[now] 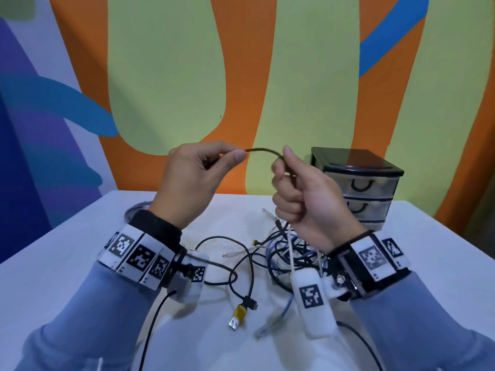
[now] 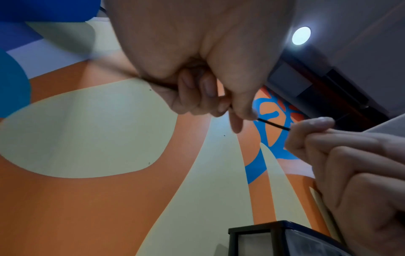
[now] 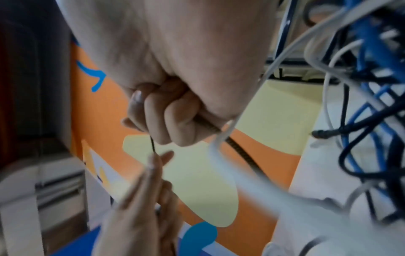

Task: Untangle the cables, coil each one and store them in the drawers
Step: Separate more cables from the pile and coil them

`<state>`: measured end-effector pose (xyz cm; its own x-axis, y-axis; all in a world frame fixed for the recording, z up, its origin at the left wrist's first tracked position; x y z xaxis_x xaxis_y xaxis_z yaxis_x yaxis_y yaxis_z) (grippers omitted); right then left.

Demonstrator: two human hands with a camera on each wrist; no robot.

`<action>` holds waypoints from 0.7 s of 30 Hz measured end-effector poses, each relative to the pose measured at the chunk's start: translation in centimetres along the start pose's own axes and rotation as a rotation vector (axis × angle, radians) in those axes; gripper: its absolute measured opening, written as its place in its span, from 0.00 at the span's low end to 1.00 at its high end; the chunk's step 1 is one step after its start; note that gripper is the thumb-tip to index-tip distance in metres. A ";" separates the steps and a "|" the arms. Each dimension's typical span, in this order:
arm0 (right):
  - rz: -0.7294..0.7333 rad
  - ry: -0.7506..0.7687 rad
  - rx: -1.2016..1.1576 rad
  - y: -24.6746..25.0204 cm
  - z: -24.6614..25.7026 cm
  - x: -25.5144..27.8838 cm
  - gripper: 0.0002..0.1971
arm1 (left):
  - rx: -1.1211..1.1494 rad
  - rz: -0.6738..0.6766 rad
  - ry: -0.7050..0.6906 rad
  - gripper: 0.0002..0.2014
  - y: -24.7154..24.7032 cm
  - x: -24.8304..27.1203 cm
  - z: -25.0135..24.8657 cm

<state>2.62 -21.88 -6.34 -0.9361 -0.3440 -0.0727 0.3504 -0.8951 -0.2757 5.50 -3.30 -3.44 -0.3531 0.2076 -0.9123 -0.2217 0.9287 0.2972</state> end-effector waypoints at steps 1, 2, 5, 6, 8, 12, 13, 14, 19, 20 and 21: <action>0.005 0.012 -0.058 0.3 0.2 0.0 0.20 | -0.032 0.001 0.043 0.09 0.3 0.1 0.7; 0.005 0.024 -0.089 0.5 0.3 0.0 0.19 | -0.057 0.013 0.080 0.09 0.5 0.2 1.2; 0.024 0.026 -0.110 0.7 0.1 -0.1 0.19 | -0.114 0.122 0.109 0.10 -0.3 0.7 1.2; 0.023 0.011 -0.114 0.7 -0.1 -0.1 0.21 | -0.126 0.155 0.085 0.09 -0.9 0.8 0.7; 0.011 -0.004 -0.147 0.8 -0.2 -0.3 0.22 | -0.155 0.172 0.028 0.09 -1.7 0.8 -0.3; 0.024 0.004 -0.219 0.7 0.0 -0.4 0.24 | -0.251 0.092 -0.019 0.09 -1.2 0.5 -0.8; 0.035 -0.001 -0.223 0.6 0.0 -0.4 0.25 | -0.266 0.106 -0.004 0.10 -1.1 0.6 -0.6; 0.045 0.005 -0.224 0.6 0.0 -0.4 0.25 | -0.281 0.150 0.021 0.10 -1.3 0.8 -0.4; -0.092 0.193 -0.252 1.0 0.4 -0.6 0.16 | -0.264 0.612 0.051 0.12 -5.4 2.3 -2.2; -0.112 0.220 -0.271 1.2 0.5 -0.6 0.16 | -0.250 0.680 0.044 0.13 -6.1 2.6 -2.9; -0.132 0.246 -0.281 1.5 0.4 -0.7 0.15 | -0.241 0.720 0.034 0.15 -6.5 2.8 -3.5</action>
<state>3.82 -23.07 -6.30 -0.9637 -0.1228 -0.2369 0.2368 -0.8031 -0.5468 2.72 -9.86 -6.95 -0.5125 0.7242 -0.4613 -0.1166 0.4736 0.8730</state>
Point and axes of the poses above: each hand's wrist, its own x-axis away from the middle knuckle, its own y-axis out of the back of the hand, z = x × y, the point moved 5 cm from there along -x, towards the middle knuckle, and after that the axes turned 14 degrees about -y, right-handed, at the moved point
